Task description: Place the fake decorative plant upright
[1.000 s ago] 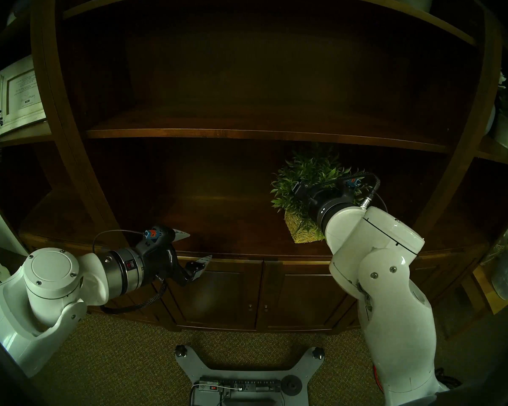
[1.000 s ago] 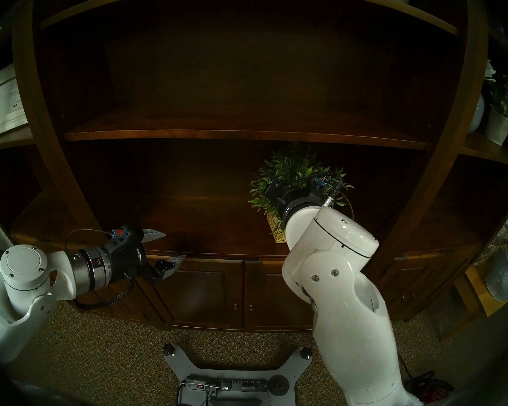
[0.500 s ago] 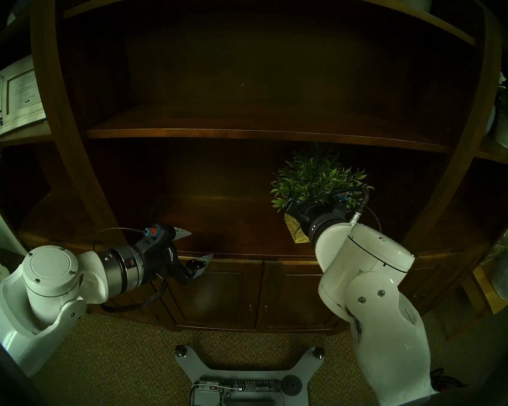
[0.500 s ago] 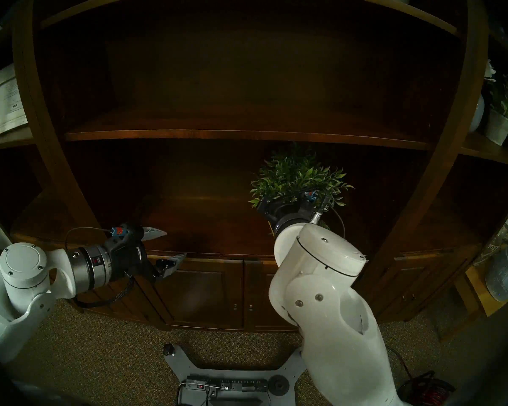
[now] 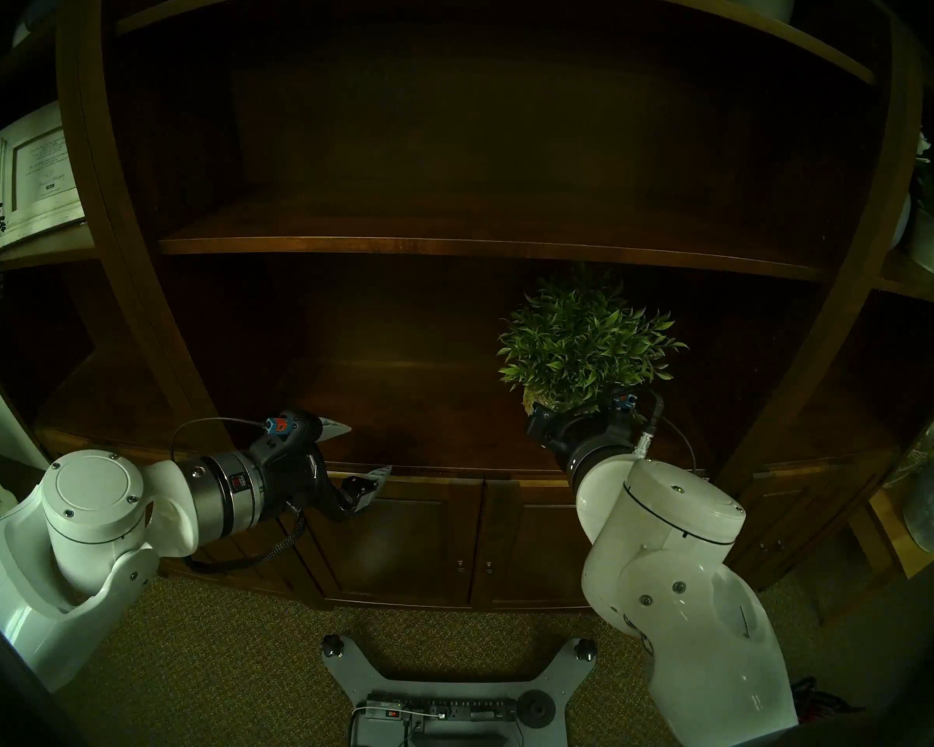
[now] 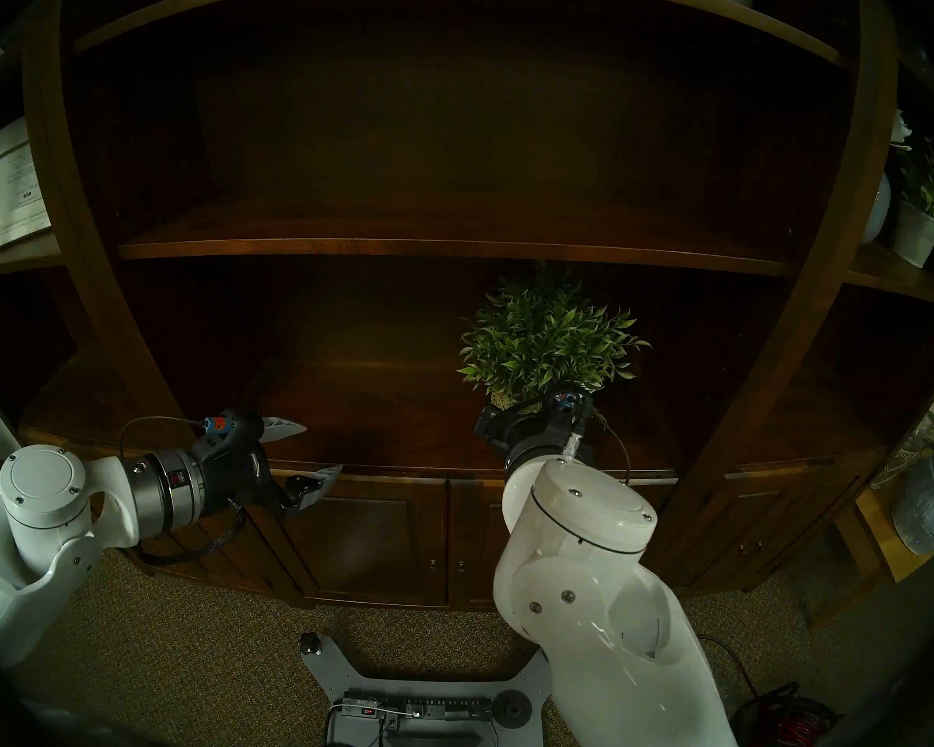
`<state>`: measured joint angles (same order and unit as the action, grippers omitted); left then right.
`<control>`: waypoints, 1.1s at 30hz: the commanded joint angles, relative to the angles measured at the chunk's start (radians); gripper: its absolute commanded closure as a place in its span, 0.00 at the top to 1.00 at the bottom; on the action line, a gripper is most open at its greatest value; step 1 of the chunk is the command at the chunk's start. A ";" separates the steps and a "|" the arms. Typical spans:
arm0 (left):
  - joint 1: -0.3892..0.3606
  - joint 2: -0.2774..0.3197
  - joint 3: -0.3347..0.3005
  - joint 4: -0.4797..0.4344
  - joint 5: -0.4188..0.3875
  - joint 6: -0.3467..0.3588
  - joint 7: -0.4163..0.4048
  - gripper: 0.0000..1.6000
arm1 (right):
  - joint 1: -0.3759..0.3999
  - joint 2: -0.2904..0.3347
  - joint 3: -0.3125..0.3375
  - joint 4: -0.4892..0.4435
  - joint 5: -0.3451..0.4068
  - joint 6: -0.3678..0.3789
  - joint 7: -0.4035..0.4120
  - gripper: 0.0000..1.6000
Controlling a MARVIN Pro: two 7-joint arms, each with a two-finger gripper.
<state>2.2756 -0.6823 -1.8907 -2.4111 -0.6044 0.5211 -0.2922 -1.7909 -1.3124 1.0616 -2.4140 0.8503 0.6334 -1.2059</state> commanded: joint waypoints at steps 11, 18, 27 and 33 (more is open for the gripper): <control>-0.023 0.014 -0.012 -0.013 0.001 0.000 -0.010 1.00 | -0.151 0.094 0.034 -0.029 -0.103 -0.038 -0.051 1.00; -0.022 0.026 -0.010 -0.017 0.002 0.004 -0.019 1.00 | -0.198 0.124 0.045 -0.029 -0.131 -0.081 -0.054 1.00; -0.020 0.041 -0.009 -0.016 0.003 0.009 -0.029 1.00 | -0.241 0.159 0.053 -0.029 -0.142 -0.136 -0.055 1.00; -0.020 0.049 -0.010 -0.015 0.003 0.012 -0.035 1.00 | -0.265 0.181 0.057 -0.029 -0.155 -0.174 -0.054 1.00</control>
<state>2.2694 -0.6424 -1.8891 -2.4100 -0.6043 0.5349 -0.3263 -2.0333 -1.1652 1.1096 -2.4140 0.7301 0.5018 -1.2626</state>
